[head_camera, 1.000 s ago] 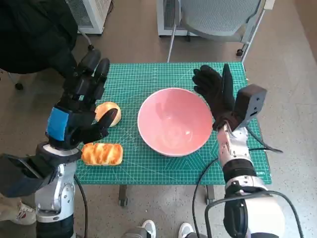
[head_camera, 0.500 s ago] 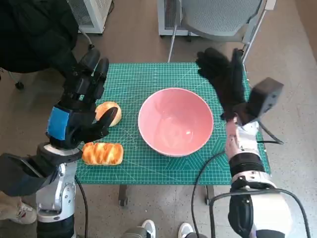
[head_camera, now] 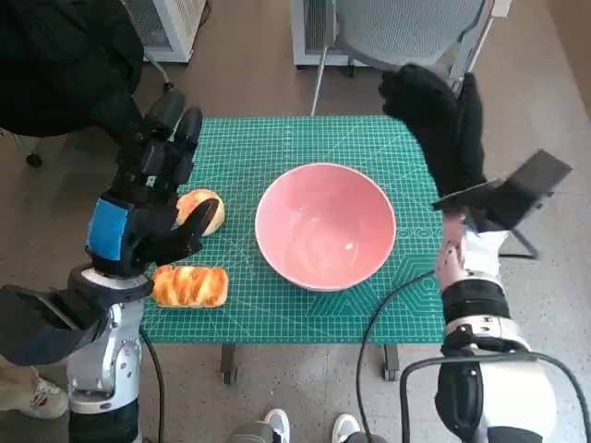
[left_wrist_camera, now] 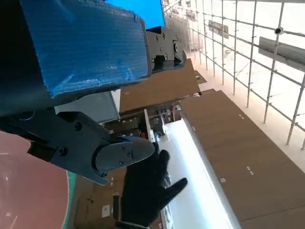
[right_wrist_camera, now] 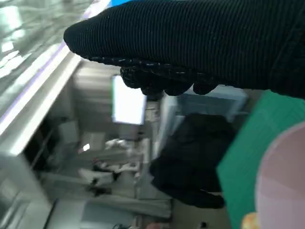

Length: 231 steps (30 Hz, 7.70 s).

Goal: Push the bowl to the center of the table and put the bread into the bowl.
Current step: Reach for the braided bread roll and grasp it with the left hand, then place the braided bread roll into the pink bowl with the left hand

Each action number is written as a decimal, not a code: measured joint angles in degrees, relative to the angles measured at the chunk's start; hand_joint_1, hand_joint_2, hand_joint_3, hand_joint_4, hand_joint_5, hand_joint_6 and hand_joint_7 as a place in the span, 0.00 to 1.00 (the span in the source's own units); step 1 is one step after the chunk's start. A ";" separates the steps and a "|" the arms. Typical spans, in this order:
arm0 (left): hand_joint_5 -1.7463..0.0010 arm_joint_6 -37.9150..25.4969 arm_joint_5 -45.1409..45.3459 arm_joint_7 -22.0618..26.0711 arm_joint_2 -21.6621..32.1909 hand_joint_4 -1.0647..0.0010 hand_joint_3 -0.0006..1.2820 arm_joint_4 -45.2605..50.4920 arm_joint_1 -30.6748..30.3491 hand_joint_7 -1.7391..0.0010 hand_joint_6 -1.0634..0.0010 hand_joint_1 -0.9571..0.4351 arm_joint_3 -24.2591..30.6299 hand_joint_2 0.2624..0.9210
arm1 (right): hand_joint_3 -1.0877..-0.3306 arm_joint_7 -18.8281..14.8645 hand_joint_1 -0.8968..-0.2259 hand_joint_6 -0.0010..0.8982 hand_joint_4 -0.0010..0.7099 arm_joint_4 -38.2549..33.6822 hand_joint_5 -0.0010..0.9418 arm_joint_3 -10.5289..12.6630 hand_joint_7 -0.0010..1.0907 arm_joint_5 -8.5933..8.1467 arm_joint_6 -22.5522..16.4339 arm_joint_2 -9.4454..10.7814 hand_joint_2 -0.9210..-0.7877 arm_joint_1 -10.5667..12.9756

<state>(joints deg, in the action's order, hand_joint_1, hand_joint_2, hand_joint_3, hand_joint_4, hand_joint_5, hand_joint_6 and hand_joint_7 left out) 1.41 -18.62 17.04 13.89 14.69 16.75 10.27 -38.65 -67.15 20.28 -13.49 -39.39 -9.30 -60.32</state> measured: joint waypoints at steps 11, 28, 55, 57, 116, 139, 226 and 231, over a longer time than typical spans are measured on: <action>1.00 -0.15 -0.11 0.16 0.94 0.97 0.46 0.34 0.00 0.81 1.00 0.55 0.72 0.72 | 0.30 -9.79 0.31 0.39 0.39 6.48 0.01 -0.14 0.00 -5.83 -4.41 -0.19 0.00 0.99; 1.00 -19.83 29.26 6.46 21.87 1.00 0.01 16.57 -2.56 0.93 0.86 0.64 -2.20 0.61 | 0.29 -12.06 0.32 0.37 0.39 7.80 0.00 -0.50 0.00 -6.89 -5.35 -0.26 0.00 1.25; 0.99 -54.64 49.48 21.39 35.05 0.92 0.00 37.69 -3.63 0.98 0.73 0.68 -19.53 0.61 | 0.29 -11.62 0.32 0.37 0.38 8.25 0.00 -1.86 0.00 -7.00 -4.21 -0.59 0.00 2.19; 0.99 -55.01 49.96 21.52 35.05 0.92 0.00 37.68 -3.35 0.98 0.73 0.68 -20.39 0.62 | 0.29 -11.63 0.32 0.37 0.38 8.25 0.00 -1.86 0.00 -7.04 -4.06 -0.60 0.00 2.19; 0.99 -49.53 65.39 19.81 25.70 0.81 0.01 10.75 -2.65 0.99 0.66 0.63 -31.67 0.68 | 0.29 -12.40 0.31 0.37 0.38 10.61 0.00 -2.03 0.00 -9.28 -1.20 -0.45 0.00 3.01; 0.22 -47.48 71.98 20.11 22.91 0.42 0.38 -1.06 0.94 0.54 0.37 0.76 -34.56 0.62 | 0.31 -13.80 0.30 0.38 0.38 12.45 0.00 -2.28 0.00 -11.13 -0.40 -0.45 0.00 3.49; 0.21 -33.44 67.14 28.83 24.81 0.35 0.35 20.48 7.88 0.48 0.30 0.69 -14.98 0.66 | 0.34 -16.12 0.27 0.40 0.41 14.14 0.00 -2.68 0.01 -13.31 -0.32 0.45 0.00 4.65; 0.18 -33.40 67.20 28.89 24.63 0.37 0.41 19.95 9.03 0.46 0.32 0.69 -15.47 0.61 | 0.34 -16.12 0.27 0.40 0.41 14.16 0.00 -2.58 0.01 -13.33 -0.33 0.44 0.00 4.65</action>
<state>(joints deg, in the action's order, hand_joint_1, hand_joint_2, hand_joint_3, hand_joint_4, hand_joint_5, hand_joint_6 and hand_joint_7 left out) -31.99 48.58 45.93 38.52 34.64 25.78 -5.20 -54.77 -53.00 17.71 -26.81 -39.72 -8.85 -55.66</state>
